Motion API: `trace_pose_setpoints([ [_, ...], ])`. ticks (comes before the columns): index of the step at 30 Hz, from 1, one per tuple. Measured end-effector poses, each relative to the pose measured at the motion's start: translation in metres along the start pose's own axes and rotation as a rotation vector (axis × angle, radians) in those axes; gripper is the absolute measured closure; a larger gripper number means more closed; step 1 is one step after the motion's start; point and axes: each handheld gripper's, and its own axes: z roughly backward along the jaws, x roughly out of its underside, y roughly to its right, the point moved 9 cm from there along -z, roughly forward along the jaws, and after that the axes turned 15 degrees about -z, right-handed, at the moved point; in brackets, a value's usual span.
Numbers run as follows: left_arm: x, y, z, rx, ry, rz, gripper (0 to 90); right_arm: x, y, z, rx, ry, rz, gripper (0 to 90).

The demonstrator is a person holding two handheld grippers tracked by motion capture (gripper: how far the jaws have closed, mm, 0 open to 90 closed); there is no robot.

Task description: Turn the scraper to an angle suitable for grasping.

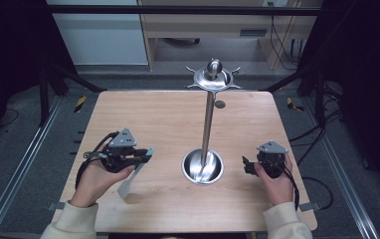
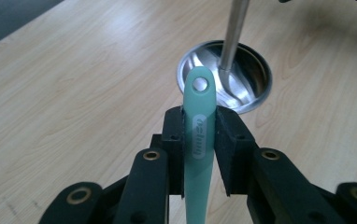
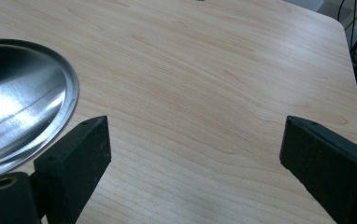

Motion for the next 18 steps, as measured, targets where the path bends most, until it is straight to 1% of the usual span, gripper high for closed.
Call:
trace_pose_setpoints([
  [6, -0.008, 0.005, 0.0, 0.003, 0.019, -0.017, 74.2, 0.0, 0.0, 0.001, 0.002, -0.002, 0.0, 9.2],
  [9, -0.013, 0.007, 0.002, 0.002, 0.046, -0.012, 74.2, 0.0, 0.0, 0.0, 0.003, -0.002, 0.002, 9.2],
  [10, -0.016, 0.008, 0.004, -0.006, 0.058, -0.015, 74.3, 0.0, 0.0, 0.0, 0.001, 0.0, 0.001, 9.2],
  [11, -0.022, 0.009, 0.006, -0.015, 0.072, -0.023, 74.3, 0.0, -0.001, 0.0, 0.001, -0.001, -0.001, 9.2],
  [12, -0.022, 0.009, 0.006, -0.015, 0.072, -0.023, 74.3, 0.0, -0.001, 0.0, 0.001, -0.001, -0.002, 9.3],
  [14, -0.029, 0.011, 0.007, -0.02, 0.085, -0.036, 74.3, 0.0, 0.0, 0.001, 0.001, -0.001, -0.001, 9.3],
  [15, -0.037, 0.013, 0.007, -0.02, 0.093, -0.046, 74.3, 0.0, 0.0, 0.001, 0.003, -0.003, -0.001, 9.3],
  [16, -0.037, 0.013, 0.007, -0.02, 0.093, -0.046, 74.3, 0.0, 0.0, 0.001, 0.003, -0.003, -0.001, 9.3],
  [18, -0.043, 0.015, 0.006, -0.018, 0.101, -0.049, 74.3, 0.001, 0.0, 0.001, 0.002, -0.004, -0.001, 9.3],
])
